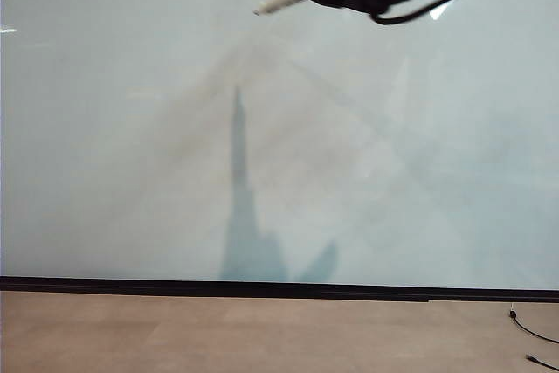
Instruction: Pick up the pen on the shelf to the right of the whiteboard and write the letter Z.
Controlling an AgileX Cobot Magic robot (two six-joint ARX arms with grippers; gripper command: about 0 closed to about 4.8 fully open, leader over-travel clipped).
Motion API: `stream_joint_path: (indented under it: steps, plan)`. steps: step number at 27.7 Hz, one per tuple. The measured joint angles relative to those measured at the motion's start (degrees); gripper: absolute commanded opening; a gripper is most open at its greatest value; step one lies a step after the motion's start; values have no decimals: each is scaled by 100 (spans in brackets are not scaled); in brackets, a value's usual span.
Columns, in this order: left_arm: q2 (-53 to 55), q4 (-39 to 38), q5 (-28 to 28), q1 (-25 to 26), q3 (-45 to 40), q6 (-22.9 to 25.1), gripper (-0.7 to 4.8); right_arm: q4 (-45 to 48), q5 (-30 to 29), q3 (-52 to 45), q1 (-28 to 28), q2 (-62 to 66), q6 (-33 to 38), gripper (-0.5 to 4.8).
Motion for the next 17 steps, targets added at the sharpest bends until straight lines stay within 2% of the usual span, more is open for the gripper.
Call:
stream_joint_path:
  steps: [8,17]
  plan:
    - [0,0,0,0,0,-2,-5,37,-90,962,256,756,0,-9]
    - [0,2,0,0,0,0,-4,-269,-92,1403,275,944,-2,-9]
